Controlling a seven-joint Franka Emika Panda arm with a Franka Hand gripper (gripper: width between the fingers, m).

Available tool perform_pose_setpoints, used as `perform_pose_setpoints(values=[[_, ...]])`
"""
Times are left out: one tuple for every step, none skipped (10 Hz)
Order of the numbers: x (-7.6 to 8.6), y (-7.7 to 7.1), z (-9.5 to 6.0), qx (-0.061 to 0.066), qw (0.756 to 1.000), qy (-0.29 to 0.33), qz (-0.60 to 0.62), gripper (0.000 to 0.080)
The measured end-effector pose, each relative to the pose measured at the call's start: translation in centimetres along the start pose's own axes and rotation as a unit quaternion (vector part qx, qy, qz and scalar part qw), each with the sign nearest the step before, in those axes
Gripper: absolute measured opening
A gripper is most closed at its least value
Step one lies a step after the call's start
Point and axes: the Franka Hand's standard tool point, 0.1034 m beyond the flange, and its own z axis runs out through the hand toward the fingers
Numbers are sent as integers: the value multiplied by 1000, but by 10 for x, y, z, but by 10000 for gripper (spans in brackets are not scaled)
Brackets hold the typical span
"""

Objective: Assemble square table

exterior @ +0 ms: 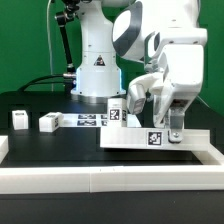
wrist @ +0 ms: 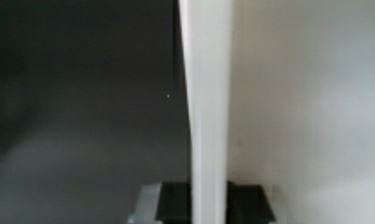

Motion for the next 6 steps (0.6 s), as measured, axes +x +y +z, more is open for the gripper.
perform_pose_setpoints(values=[[1,-1,0,0,1000,1,-1,84],[4,-4,2,1,1000,3,-4,84],[8,-5,3,-2,1000,6,-8,85],[10,-4,3,-4,1000,8,-13,85],[11,-4,3,-4,1000,8,-15,88],[9,-3,2,-5,1000,7,-14,88]])
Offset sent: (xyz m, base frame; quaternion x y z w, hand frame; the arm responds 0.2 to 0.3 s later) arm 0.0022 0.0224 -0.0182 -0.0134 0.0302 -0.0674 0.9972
